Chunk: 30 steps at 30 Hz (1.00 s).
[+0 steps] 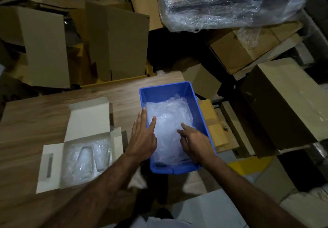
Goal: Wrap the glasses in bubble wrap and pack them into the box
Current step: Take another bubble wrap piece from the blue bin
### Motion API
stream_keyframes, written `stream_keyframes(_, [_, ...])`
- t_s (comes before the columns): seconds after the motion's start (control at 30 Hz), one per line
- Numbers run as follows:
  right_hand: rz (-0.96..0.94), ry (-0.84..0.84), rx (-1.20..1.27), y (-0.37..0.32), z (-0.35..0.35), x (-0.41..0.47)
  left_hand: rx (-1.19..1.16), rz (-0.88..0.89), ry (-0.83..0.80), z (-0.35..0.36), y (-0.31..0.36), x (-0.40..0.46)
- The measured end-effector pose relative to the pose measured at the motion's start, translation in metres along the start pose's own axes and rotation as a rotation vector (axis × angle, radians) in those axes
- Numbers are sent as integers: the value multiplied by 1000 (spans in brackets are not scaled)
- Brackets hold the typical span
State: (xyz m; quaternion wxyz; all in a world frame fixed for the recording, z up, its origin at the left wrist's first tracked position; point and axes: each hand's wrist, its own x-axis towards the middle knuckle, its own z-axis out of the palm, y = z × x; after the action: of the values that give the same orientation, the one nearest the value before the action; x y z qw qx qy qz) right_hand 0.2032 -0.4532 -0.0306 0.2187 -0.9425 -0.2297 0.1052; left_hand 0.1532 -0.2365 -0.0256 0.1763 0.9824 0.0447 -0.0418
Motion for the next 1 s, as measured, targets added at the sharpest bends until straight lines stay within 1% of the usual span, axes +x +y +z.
stream_keyframes(0.1, [-17,109,58,-3,-1,-5,4,0,-56,-5,-1,-1])
stream_keyframes(0.2, [-38,190,92,-2,-1,-6,4,64,-135,-14,1,-6])
stream_keyframes(0.3, [-44,212,125,-2,0,-7,-31,102,-223,-20,5,-16])
stream_keyframes(0.37, [-38,216,141,-1,1,-8,14,133,-241,-17,5,-19])
stream_keyframes(0.43, [-18,216,138,0,0,-8,120,152,-241,-14,6,-19])
stream_keyframes(0.53, [-46,184,115,4,0,-9,223,120,-220,-12,12,-17])
stream_keyframes(0.67, [-53,91,105,1,0,-9,233,92,-167,-11,17,-14])
stream_keyframes(0.73, [-24,4,108,-7,-2,-12,220,102,-160,-9,14,-13])
stream_keyframes(0.77, [-12,-59,77,-10,-2,-13,213,115,-154,-8,12,-13])
stream_keyframes(0.83, [0,-129,-105,-17,3,-10,204,136,-160,-5,8,-13])
stream_keyframes(0.9, [-2,-108,-218,-21,11,-4,203,145,-165,-2,5,-15])
stream_keyframes(1.0, [-56,-2,-211,-26,16,4,152,137,-164,-5,5,-21])
